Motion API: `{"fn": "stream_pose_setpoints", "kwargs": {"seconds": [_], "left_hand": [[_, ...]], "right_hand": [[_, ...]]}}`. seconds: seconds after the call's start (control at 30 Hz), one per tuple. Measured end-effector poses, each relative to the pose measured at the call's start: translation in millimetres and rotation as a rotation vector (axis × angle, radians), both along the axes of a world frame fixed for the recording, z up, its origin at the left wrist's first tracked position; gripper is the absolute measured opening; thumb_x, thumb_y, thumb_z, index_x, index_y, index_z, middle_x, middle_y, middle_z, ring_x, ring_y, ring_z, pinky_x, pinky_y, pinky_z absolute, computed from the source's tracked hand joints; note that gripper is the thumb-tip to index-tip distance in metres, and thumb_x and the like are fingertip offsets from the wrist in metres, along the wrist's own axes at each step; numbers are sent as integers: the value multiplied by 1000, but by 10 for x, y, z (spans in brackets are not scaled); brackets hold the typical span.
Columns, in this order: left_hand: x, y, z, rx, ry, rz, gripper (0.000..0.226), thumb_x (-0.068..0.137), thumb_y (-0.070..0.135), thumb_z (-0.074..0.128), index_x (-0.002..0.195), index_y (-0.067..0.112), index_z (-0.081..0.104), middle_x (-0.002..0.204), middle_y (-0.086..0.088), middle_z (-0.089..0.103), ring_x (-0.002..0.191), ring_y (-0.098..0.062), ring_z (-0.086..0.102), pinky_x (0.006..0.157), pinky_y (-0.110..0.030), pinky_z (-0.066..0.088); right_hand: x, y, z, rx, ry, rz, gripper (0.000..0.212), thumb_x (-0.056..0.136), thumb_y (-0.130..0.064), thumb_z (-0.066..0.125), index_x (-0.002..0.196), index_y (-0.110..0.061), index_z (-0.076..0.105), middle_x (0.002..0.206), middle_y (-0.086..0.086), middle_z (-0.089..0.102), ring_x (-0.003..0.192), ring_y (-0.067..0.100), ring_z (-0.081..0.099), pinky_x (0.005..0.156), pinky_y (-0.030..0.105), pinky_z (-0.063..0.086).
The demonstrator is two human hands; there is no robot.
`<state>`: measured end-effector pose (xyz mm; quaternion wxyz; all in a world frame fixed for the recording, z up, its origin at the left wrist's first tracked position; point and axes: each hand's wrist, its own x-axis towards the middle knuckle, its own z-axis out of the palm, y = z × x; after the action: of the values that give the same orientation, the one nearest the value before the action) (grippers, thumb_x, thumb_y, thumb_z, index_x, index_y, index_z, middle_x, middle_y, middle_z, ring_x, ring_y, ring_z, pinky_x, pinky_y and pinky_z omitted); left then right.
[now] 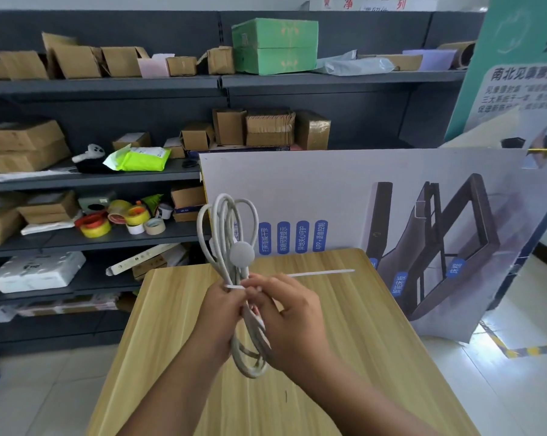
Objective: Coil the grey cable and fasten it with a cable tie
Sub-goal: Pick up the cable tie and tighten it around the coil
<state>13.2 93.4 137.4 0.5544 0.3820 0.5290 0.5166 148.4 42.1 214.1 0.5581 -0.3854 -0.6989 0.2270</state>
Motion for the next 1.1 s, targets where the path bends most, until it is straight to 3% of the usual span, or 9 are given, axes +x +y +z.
{"fn": "stream_pose_setpoints", "kwargs": {"seconds": [0.13,0.3,0.43,0.57,0.77,0.83,0.93,1.0,1.1], "left_hand": [[163,-285,502,98,-60,-46,45,63,35,72,95,3,65,73,-8,65,72,-25,63,71,-43,51],[274,-465,773,152,-88,-60,30,60,30,73,83,12,65,60,3,65,57,-11,62,61,-29,50],[282,-501,794,136,-76,-50,38,54,32,76,85,12,65,61,3,64,56,-12,61,61,-30,50],[273,-490,746,110,-97,-44,12,81,7,69,92,8,65,63,2,66,57,-11,63,64,-33,48],[329,-521,721,82,-127,-34,6,90,2,60,94,5,62,59,3,65,52,-8,61,62,-30,48],[338,-528,720,87,-117,-23,9,89,1,60,98,2,62,62,1,64,53,-9,61,61,-30,48],[317,-516,722,89,-110,-8,18,87,3,64,104,-2,62,68,-5,63,55,-13,60,63,-32,49],[307,-509,725,79,-117,5,18,83,5,70,100,2,68,70,-8,63,57,-17,57,64,-35,49],[331,-519,748,69,-178,-16,17,76,8,72,92,8,69,68,-6,64,57,-18,54,59,-31,50]], "right_hand": [[113,-17,24,-244,209,-22,18,86,-9,69,90,-22,79,79,-5,76,77,9,71,71,22,55],[193,40,38,-373,401,-2,10,82,-12,75,78,-21,76,76,4,76,76,24,72,76,48,59],[202,35,-6,-376,389,13,8,81,-13,76,78,-21,75,77,3,75,78,20,71,78,42,58],[231,16,-121,-406,363,6,7,82,-17,76,81,-23,75,83,3,73,82,21,70,79,48,57],[303,-32,-191,-437,368,44,10,83,-9,74,81,-19,74,84,0,76,85,17,72,83,40,57],[345,-36,-204,-460,344,65,8,81,-13,76,84,-19,73,82,1,75,82,16,71,79,36,57],[464,-11,-143,-497,420,177,29,79,-22,76,105,-28,63,78,1,68,68,16,63,65,30,52],[572,28,-98,-527,482,294,36,87,-22,64,120,-33,58,65,3,60,52,16,46,49,27,36],[722,75,19,-583,758,632,31,84,-25,66,114,-16,68,69,8,68,45,16,47,44,30,24]]}}
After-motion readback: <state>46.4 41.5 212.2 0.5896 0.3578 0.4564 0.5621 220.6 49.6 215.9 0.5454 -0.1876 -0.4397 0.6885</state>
